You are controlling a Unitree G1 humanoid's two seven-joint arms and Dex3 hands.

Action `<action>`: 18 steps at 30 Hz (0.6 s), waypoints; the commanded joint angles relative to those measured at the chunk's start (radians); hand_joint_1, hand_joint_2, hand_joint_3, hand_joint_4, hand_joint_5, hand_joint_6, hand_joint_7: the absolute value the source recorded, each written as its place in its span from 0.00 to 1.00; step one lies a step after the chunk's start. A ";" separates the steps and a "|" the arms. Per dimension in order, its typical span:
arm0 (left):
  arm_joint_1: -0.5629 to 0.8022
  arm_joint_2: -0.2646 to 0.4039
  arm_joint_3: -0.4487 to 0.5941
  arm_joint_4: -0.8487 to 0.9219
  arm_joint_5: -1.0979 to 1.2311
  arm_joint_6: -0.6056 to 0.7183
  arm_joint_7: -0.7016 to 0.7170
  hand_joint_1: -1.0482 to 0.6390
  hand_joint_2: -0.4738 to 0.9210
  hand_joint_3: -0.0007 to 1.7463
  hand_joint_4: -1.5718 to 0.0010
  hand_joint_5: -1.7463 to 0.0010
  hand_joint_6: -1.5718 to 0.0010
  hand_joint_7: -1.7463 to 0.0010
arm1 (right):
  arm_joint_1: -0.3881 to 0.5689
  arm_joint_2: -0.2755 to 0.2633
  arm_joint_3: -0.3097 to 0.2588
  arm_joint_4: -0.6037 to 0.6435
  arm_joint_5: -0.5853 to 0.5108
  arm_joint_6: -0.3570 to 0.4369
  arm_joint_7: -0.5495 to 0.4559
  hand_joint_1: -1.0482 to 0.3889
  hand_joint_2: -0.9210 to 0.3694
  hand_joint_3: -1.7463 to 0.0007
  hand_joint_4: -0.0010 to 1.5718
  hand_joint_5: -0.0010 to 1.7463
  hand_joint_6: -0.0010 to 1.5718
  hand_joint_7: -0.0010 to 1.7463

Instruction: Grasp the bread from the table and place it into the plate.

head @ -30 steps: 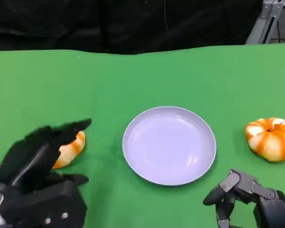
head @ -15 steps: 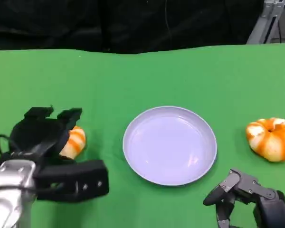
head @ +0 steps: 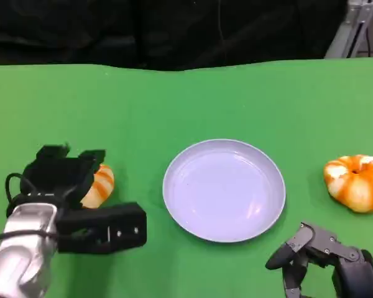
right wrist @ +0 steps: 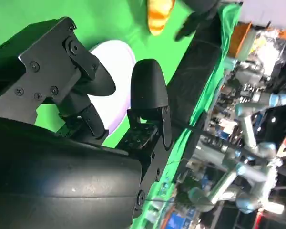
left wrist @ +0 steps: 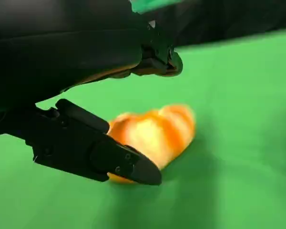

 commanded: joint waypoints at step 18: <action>-0.151 -0.041 -0.101 0.349 -0.132 -0.001 0.127 0.34 0.99 0.00 0.93 0.80 0.80 1.00 | 0.009 -0.007 -0.010 -0.018 0.004 0.007 -0.005 0.78 0.45 0.22 0.57 0.99 0.52 0.77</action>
